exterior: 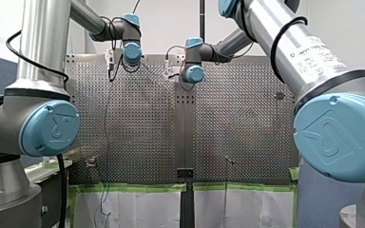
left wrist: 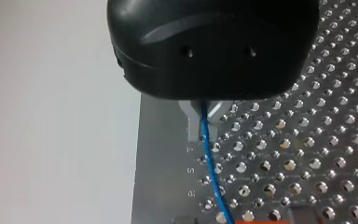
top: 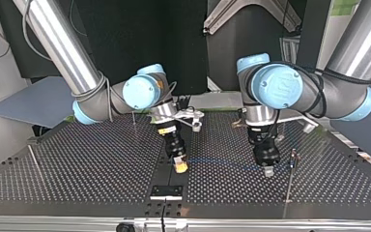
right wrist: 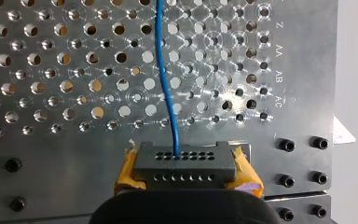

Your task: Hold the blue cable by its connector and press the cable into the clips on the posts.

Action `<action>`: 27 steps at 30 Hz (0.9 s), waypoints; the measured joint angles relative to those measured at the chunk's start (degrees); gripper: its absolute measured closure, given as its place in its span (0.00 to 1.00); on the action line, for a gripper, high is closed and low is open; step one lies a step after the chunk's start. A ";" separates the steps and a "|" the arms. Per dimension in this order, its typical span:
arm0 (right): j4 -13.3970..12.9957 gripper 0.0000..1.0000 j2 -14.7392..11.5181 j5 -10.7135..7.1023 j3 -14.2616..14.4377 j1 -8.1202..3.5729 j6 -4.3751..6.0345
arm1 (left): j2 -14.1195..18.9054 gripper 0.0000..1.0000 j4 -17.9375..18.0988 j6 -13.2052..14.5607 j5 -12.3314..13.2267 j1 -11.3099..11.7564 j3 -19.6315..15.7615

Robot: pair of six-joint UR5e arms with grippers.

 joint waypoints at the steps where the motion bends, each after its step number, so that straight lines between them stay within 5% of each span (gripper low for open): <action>1: 0.00 1.00 0.00 0.00 0.00 0.01 0.00 | 0.00 0.61 -0.01 -0.03 0.19 0.01 0.00; 3: 0.00 1.00 -0.01 0.01 0.00 0.01 0.00 | -0.01 0.44 -0.04 -0.27 0.66 0.04 0.01; 5: 0.00 1.00 0.00 0.01 0.01 0.01 0.00 | -0.02 0.40 -0.05 -0.74 1.10 0.11 0.02; 22: 0.01 1.00 0.01 0.00 0.15 0.10 -0.15 | -3.94 0.40 -4.72 0.45 -1.24 -0.41 5.93; 27: 0.00 1.00 0.02 0.00 0.17 0.02 -0.17 | -3.97 0.51 -5.39 0.56 -1.35 -0.56 6.28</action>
